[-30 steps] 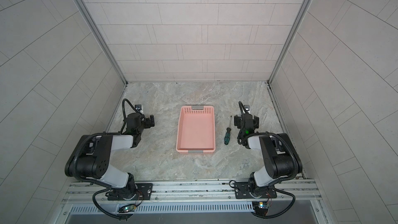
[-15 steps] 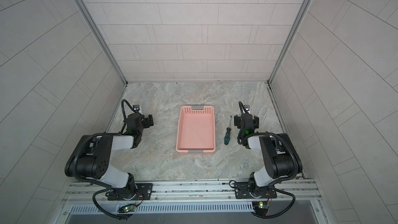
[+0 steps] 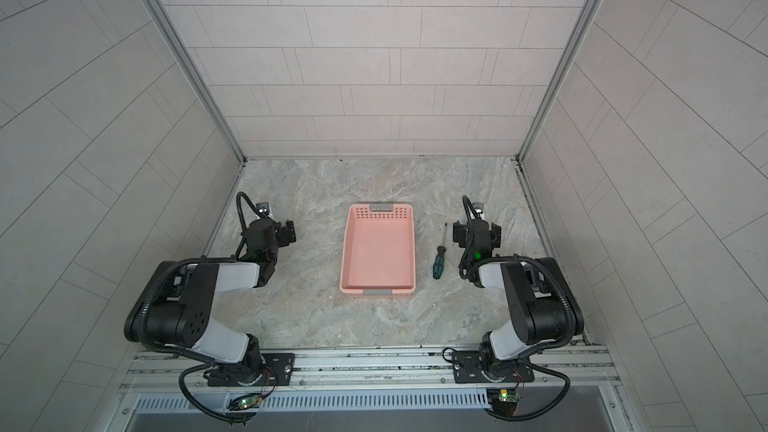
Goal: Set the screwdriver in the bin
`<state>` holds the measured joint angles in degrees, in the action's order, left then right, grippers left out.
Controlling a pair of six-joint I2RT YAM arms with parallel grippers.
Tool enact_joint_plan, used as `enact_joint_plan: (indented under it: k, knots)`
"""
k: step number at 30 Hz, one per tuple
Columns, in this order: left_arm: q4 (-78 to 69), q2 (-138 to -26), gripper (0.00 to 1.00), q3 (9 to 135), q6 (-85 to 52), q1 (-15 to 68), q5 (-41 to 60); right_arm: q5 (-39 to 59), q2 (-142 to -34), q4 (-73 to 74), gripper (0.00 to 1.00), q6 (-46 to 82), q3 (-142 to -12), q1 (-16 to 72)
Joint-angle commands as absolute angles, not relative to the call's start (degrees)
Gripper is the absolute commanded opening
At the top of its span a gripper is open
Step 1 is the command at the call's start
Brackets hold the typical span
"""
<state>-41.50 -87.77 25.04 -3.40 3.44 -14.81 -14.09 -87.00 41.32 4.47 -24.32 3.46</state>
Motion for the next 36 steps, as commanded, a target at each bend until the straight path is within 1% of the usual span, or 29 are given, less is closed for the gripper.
enact_joint_plan:
  k: [1, 2, 3, 4, 6, 8, 11, 13, 14, 16, 18, 22, 24, 26, 30, 36]
  knots:
    - [-40.0, -86.5, 1.0, 26.4, -2.0, 3.4, -12.8, -14.2, -86.6, 40.9, 1.0, 3.8, -25.1, 3.5]
    - [-37.0, -85.1, 1.0, 28.0, -1.1, 3.5, -11.2, -14.2, -86.3, 41.4, 1.0, 3.6, -24.7, 3.5]
    - [-29.4, -82.7, 1.0, 31.4, -0.7, 4.0, -11.5, -16.4, -85.4, 41.0, 1.0, 3.8, -24.8, 3.9]
    - [-19.9, -80.2, 1.0, 36.1, -1.3, 4.3, -13.7, -19.7, -83.0, 35.9, 1.0, 4.6, -26.3, 4.2]
    - [-6.5, -76.7, 1.0, 44.1, -4.1, 4.4, -15.9, -24.6, -78.1, 17.2, 1.0, 10.4, -34.1, 3.6]
    - [2.9, -72.8, 1.0, 50.7, -7.5, 4.4, -15.0, -25.0, -74.2, 5.4, 1.0, 13.9, -40.2, 3.3]
    - [13.0, -67.1, 1.0, 58.5, -11.2, 4.4, -9.7, -22.1, -67.5, -6.7, 1.0, 19.3, -45.6, 3.3]
    - [19.4, -64.8, 1.0, 64.1, -16.2, 4.4, -8.9, -19.2, -64.8, -15.8, 1.0, 22.5, -50.5, 3.3]
    - [21.9, -64.5, 1.0, 66.4, -17.9, 4.3, -8.7, -18.1, -64.3, -19.7, 1.0, 23.4, -52.7, 3.4]
    - [28.5, -65.1, 1.0, 72.1, -17.2, 4.3, -5.0, -13.7, -63.8, -26.7, 0.99, 23.9, -56.9, 3.6]
    - [34.1, -66.5, 1.0, 76.8, -16.8, 4.3, -2.6, -8.9, -63.6, -30.6, 0.99, 23.2, -58.9, 3.9]
    - [37.8, -68.9, 1.0, 78.3, -13.2, 4.3, 6.7, -1.9, -64.5, -35.7, 0.98, 24.7, -60.5, 5.4]
    - [38.0, -69.5, 1.0, 76.2, -11.2, 4.4, 10.8, -2.7, -64.9, -37.6, 0.96, 25.3, -60.6, 8.1]
    - [36.5, -69.1, 0.98, 72.3, -10.1, 4.3, 13.7, -6.4, -65.2, -39.0, 0.96, 25.9, -59.8, 11.1]
    - [37.5, -68.2, 0.98, 69.6, -10.0, 4.8, 15.1, -6.4, -66.9, -39.3, 0.91, 29.1, -56.2, 14.0]
    - [36.9, -66.7, 0.98, 67.7, -10.4, 5.7, 10.8, -7.3, -73.1, -40.9, 0.85, 32.8, -54.5, 17.8]
